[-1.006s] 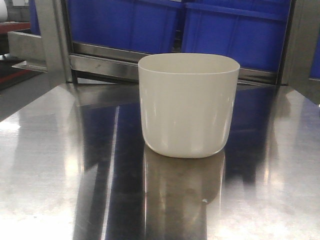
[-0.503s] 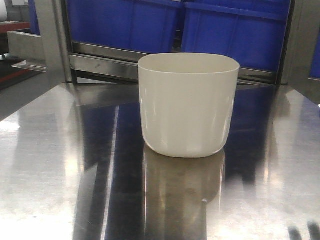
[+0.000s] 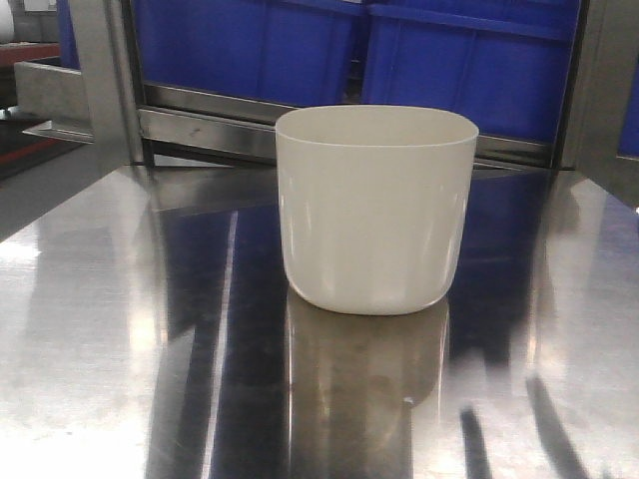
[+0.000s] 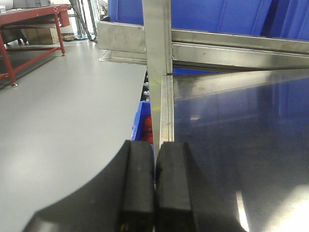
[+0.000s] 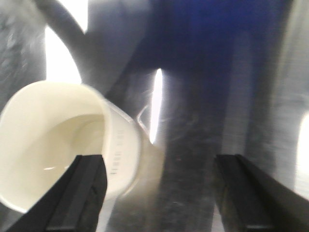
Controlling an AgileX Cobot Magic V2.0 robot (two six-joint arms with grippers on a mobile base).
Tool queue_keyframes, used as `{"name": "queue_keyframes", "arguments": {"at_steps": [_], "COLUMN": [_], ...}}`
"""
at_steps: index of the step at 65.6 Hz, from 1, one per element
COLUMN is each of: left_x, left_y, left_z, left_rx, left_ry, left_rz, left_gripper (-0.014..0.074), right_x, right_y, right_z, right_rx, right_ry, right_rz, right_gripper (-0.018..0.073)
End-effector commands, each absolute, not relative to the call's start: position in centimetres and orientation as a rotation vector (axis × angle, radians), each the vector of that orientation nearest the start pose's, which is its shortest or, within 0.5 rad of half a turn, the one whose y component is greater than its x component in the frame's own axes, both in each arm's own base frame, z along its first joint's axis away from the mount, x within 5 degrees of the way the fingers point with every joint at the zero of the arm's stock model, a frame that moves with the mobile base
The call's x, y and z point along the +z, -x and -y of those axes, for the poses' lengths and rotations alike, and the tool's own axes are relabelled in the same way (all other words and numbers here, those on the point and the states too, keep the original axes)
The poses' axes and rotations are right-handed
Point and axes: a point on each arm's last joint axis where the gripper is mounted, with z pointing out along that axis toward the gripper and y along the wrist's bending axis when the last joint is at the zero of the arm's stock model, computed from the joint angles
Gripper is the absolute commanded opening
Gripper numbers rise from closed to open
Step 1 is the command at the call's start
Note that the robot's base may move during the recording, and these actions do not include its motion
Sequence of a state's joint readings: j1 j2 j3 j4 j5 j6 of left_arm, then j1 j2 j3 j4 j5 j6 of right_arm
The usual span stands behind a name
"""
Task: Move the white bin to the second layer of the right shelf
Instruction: 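Lower the right gripper over the white bin's rim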
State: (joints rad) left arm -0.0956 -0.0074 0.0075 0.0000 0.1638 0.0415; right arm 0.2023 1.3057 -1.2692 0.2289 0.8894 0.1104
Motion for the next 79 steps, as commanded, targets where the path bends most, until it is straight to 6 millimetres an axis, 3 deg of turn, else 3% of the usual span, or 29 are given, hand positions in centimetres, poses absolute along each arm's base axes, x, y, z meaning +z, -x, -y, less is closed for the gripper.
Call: {"name": "queue_keyframes", "arguments": {"at_steps": [1,14,28,54,79], "left_x": [19.2,19.2,19.2,19.2,19.2], "left_y": [-5.6,-5.6,-5.6,-5.6,-5.6], "left_z": [0.6,0.6,0.6,0.6,0.6], "left_rx": [-0.049,-0.049,-0.049,-0.049,-0.049], "left_ry": [-0.111,-0.111,-0.111,-0.111,-0.111], "left_rz": [-1.58,-1.58,-1.58,-1.58,-1.58], "left_gripper": [0.0085,0.0085,0.0085,0.0085,0.0085], "right_x": [39.4,38.6,36.6,32.5,29.8], "right_y": [-27.1,-29.4,-31.5,-33.8,-34.8], "right_z": [-8.5,-11.3,-12.9,-13.8,-14.6], "right_rx": [0.477,0.501,0.489,0.449,0.432], "right_ry": [0.066,0.156,0.202,0.209,0.222], "right_rz": [-2.344,-2.423,-2.533,-2.668,-2.749], "right_gripper": [0.0559,0.0559,0.0559,0.0559,0.0559]}}
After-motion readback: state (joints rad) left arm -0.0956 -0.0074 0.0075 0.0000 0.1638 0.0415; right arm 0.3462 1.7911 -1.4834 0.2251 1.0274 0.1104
